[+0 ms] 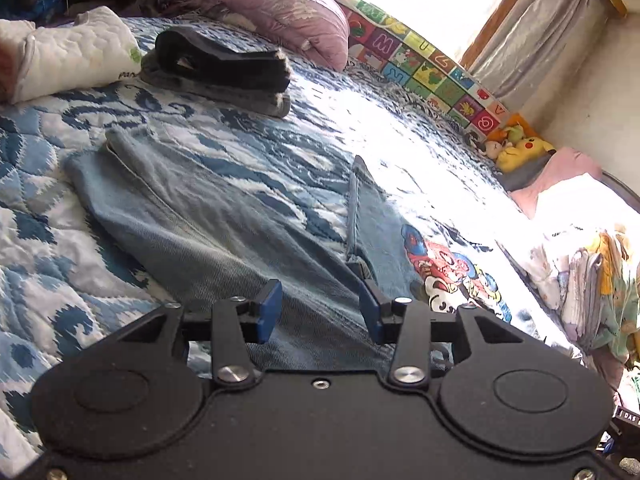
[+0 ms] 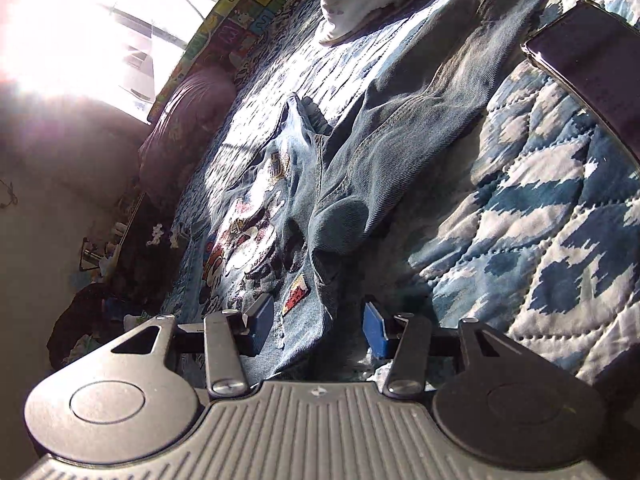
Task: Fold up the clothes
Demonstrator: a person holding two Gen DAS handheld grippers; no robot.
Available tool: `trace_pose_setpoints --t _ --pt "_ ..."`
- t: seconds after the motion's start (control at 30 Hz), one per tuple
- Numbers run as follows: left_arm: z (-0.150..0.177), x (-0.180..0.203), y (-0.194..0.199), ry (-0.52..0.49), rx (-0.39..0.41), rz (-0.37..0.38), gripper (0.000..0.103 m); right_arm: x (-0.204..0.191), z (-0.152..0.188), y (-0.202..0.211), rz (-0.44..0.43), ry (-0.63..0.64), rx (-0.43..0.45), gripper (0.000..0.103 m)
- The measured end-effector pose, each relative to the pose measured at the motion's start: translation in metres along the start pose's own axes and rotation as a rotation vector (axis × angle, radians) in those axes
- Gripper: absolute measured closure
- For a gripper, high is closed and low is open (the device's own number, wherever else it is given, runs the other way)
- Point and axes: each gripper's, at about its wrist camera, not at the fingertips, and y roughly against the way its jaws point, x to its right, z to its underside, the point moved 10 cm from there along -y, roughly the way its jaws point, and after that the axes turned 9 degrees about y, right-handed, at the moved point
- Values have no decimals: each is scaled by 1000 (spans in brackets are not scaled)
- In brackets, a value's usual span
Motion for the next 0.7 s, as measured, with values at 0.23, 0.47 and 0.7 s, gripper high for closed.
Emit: trace_pose_setpoints --t 0.23,0.47,0.7 --pt "57 39 20 126 -142 122 48 -17 31 -24 -102 -77 -99 50" --pt "120 74 -5 72 -270 129 50 -33 53 -50 -94 -63 -147 64" --pt "112 62 0 83 -258 95 101 -41 69 -54 -187 -159 -206 79"
